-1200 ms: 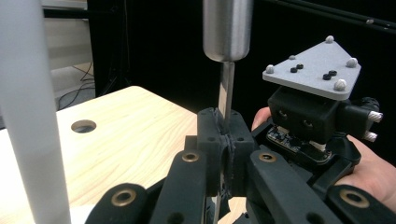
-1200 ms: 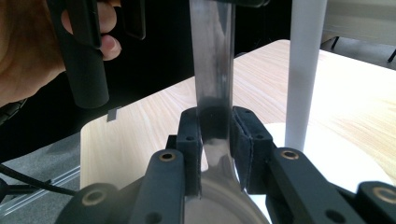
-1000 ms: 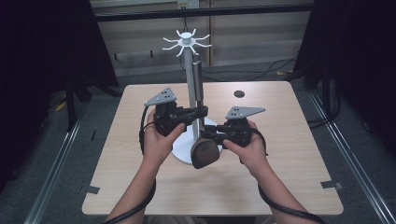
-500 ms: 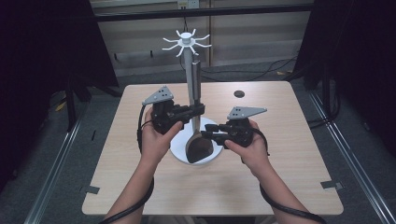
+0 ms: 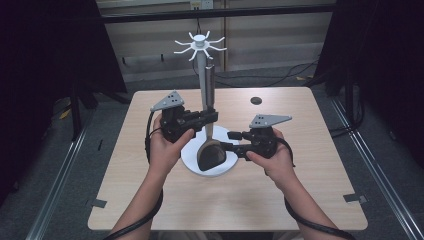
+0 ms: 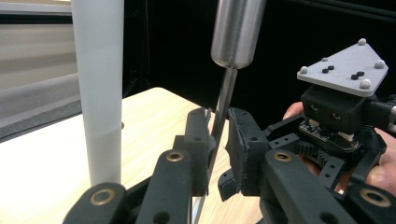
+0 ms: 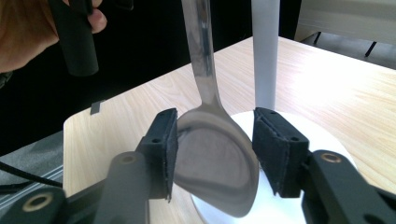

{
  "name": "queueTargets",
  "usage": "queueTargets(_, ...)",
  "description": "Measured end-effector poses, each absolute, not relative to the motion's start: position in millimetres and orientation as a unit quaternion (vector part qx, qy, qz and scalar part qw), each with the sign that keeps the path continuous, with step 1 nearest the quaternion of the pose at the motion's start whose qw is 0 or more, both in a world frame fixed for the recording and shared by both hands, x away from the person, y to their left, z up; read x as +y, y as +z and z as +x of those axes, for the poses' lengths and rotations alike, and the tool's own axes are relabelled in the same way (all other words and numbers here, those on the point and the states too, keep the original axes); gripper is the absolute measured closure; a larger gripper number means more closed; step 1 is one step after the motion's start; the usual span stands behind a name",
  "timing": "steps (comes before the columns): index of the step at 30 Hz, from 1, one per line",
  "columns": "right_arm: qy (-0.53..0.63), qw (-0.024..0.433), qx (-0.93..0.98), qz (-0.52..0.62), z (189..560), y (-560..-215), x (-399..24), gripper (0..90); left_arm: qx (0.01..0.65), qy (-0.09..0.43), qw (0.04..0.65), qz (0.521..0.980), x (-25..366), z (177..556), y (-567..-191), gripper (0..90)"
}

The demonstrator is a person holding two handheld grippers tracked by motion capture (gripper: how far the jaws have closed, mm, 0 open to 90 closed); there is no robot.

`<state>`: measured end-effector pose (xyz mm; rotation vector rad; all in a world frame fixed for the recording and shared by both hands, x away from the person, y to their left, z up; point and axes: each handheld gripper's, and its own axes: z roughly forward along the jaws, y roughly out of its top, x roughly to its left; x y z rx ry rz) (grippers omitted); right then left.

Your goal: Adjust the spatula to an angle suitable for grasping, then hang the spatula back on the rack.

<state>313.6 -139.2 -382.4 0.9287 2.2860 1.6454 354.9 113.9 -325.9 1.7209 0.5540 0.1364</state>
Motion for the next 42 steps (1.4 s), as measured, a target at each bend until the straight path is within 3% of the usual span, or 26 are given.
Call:
queueTargets(28,0.540,0.090,0.765,0.339,306,-393,-168,36.7,0.250,0.051,0.601,0.757,120,350,-330,59.8)
queueTargets(42,0.532,0.094,0.767,0.347,305,-396,-177,34.0,0.261,0.037,0.590,0.763,132,343,-339,36.0)
